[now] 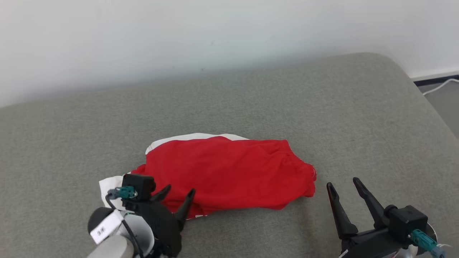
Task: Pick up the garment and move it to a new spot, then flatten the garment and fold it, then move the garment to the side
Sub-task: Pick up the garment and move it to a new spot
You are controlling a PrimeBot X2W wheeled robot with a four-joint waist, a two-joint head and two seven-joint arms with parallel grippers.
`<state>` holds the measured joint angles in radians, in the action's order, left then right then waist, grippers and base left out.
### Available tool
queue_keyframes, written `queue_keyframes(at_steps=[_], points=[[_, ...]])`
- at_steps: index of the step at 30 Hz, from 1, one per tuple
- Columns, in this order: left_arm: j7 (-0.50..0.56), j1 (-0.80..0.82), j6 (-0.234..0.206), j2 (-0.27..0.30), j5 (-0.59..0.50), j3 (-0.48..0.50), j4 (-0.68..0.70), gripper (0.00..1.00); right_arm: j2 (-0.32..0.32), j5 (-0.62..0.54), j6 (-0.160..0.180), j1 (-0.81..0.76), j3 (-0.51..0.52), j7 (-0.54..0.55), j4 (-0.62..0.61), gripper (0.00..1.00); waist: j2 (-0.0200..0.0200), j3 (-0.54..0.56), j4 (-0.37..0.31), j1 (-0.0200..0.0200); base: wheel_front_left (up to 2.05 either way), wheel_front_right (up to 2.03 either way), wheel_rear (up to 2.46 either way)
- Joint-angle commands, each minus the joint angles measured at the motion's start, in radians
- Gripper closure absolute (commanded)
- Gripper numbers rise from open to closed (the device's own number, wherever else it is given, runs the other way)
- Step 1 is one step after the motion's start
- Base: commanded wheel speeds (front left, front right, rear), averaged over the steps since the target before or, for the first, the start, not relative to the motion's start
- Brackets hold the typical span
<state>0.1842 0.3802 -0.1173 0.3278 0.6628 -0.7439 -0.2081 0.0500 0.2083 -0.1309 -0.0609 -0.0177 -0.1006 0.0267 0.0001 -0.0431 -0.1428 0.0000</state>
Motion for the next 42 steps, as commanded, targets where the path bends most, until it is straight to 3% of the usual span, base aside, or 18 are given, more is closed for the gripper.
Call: queue_keyframes(at_steps=[1,8,13,14,15,16,17,25,35,42], points=[[0.022,0.024,-0.001,0.006,0.016,0.006,-0.023,0.0,0.002,0.006,0.0,0.013,0.003,-0.009,0.003,0.0,-0.0001,-0.016,-0.021,0.0,0.0,0.0,0.0],[0.093,0.066,-0.036,0.031,0.023,0.027,-0.104,0.0,0.002,0.012,0.0,0.023,0.009,-0.025,0.015,0.0,-0.0001,-0.038,-0.035,0.0,0.0,0.0,0.0],[0.132,0.088,-0.03,0.037,0.032,0.023,-0.115,0.0,0.002,0.014,0.0,0.031,0.011,-0.031,0.021,0.0,-0.0001,-0.049,-0.033,0.0,0.0,0.0,0.0],[0.132,0.096,-0.026,0.038,0.027,0.021,-0.113,0.09,0.002,0.014,0.0,0.033,0.011,-0.033,0.021,0.0,-0.0001,-0.052,-0.032,0.0,0.0,0.0,0.0],[0.14,0.1,-0.022,0.038,0.028,0.017,-0.113,0.43,0.002,0.014,0.0,0.035,0.011,-0.033,0.022,0.0,-0.0001,-0.054,-0.032,0.0,0.0,0.0,0.0],[0.145,0.102,-0.014,0.038,0.031,0.014,-0.114,0.88,0.002,0.015,0.0,0.038,0.011,-0.034,0.024,0.0,-0.0001,-0.057,-0.031,0.0,0.0,0.0,0.0],[0.155,0.108,-0.013,0.04,0.029,0.008,-0.118,1.0,0.002,0.016,0.0,0.042,0.012,-0.034,0.025,0.0,-0.0001,-0.058,-0.031,0.0,0.0,0.0,0.0],[0.186,0.14,0.0,0.042,0.03,-0.005,-0.13,1.0,0.002,0.016,0.0,0.054,0.014,-0.041,0.033,0.0,-0.0001,-0.063,-0.034,0.0,0.0,0.0,0.0],[-0.021,0.237,-0.046,0.039,-0.029,0.082,0.011,1.0,0.002,0.023,0.0,0.046,0.035,-0.047,0.044,0.0,-0.0001,-0.051,-0.024,0.0,0.0,0.0,0.0],[-0.104,0.391,-0.073,0.093,-0.085,0.177,0.117,1.0,0.002,0.028,0.0,0.038,0.036,-0.048,0.045,0.0,-0.0001,-0.032,0.001,0.0,0.0,0.0,0.0]])
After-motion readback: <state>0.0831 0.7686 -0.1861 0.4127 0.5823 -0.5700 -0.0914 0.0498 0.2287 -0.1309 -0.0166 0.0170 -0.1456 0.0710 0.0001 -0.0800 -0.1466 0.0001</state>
